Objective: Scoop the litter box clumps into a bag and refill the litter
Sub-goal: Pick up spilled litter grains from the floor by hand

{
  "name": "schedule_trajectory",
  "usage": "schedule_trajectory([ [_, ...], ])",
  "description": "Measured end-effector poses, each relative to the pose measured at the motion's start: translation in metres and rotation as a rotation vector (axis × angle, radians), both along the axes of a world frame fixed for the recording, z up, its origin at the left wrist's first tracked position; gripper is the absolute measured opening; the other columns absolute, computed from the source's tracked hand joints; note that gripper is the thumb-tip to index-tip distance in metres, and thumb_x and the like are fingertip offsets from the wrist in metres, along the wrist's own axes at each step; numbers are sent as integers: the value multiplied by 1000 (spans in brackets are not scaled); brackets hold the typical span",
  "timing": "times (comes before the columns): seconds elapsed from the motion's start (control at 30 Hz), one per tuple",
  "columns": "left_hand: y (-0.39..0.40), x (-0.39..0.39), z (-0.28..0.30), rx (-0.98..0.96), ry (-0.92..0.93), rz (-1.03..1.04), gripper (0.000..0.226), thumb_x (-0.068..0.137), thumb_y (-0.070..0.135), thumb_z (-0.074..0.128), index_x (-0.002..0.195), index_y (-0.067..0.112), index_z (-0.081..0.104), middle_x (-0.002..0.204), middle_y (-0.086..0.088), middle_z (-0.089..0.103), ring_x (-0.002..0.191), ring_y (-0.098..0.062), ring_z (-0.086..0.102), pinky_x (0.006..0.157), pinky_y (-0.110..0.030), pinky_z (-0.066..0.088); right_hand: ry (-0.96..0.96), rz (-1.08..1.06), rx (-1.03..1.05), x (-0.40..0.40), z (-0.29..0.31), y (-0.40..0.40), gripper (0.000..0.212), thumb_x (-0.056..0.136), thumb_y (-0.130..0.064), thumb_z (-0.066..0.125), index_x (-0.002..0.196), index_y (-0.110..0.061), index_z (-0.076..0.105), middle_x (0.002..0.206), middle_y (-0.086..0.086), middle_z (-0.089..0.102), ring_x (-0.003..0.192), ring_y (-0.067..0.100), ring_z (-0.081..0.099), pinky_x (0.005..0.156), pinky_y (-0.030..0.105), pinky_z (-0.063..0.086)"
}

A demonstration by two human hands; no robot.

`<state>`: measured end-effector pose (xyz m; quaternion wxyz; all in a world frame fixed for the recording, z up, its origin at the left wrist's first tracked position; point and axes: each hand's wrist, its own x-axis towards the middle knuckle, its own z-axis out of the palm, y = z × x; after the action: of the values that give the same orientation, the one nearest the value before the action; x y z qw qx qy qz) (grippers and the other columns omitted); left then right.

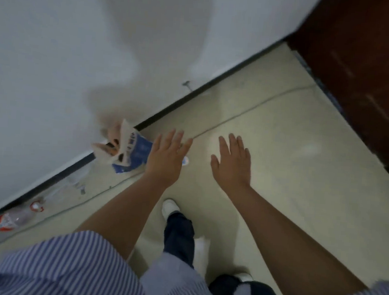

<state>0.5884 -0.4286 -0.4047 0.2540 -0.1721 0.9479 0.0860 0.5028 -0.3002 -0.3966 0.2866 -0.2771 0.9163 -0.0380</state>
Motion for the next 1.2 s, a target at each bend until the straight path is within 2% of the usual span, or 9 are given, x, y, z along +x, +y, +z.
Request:
schedule_trajectory([
  [0.23, 228, -58, 54, -22, -13, -417, 58, 100, 43, 18, 149, 22, -2, 158, -3, -7, 145, -22, -10, 116, -44, -7, -21, -385, 27, 12, 44, 243, 56, 100, -36, 25, 150, -18, 7, 159, 4, 0, 147, 21, -5, 119, 38, 1],
  [0.47, 479, -84, 89, -29, 7, -705, 54, 99, 43, 21, 149, 27, 7, 158, 2, 2, 146, -25, -6, 116, -48, -3, 25, -680, 94, 30, 81, 503, 55, 99, -36, 30, 149, -21, 12, 158, 5, 4, 146, 25, -1, 117, 44, 6],
  [0.67, 654, -107, 108, -22, 37, -914, 51, 100, 40, 20, 149, 25, 9, 158, 1, 3, 146, -22, -5, 116, -47, -3, 67, -852, 107, 36, 91, 657, 56, 100, -37, 24, 149, -19, 7, 158, 6, 0, 146, 25, -4, 118, 44, 3],
  [0.87, 801, -169, 110, -64, 57, -1002, 51, 101, 38, 16, 149, 26, 4, 158, 2, -2, 145, -22, -7, 116, -47, -5, 111, -995, 97, -7, 100, 801, 55, 100, -36, 23, 149, -18, 7, 158, 6, 0, 146, 24, -2, 118, 42, 4],
  [1.1, 993, -237, 122, 17, 143, -1038, 51, 101, 37, 20, 149, 25, 9, 158, 2, 3, 146, -21, -3, 116, -47, -2, 191, -1101, 141, -63, 125, 1000, 54, 100, -36, 24, 149, -17, 11, 158, 5, 4, 147, 23, 1, 118, 41, 6],
  [1.17, 1046, -250, 129, 26, 151, -1072, 50, 101, 36, 19, 149, 24, 10, 158, 1, 3, 146, -21, -2, 116, -47, -2, 172, -1154, 170, -74, 130, 1055, 54, 99, -35, 28, 148, -16, 15, 158, 6, 8, 146, 24, 5, 118, 42, 9],
  [1.2, 1072, -256, 132, 34, 153, -1077, 50, 101, 36, 19, 148, 24, 11, 158, 1, 4, 146, -21, -2, 116, -47, -2, 181, -1182, 165, -79, 130, 1080, 54, 98, -33, 34, 147, -13, 23, 156, 10, 16, 145, 27, 12, 117, 44, 14],
])
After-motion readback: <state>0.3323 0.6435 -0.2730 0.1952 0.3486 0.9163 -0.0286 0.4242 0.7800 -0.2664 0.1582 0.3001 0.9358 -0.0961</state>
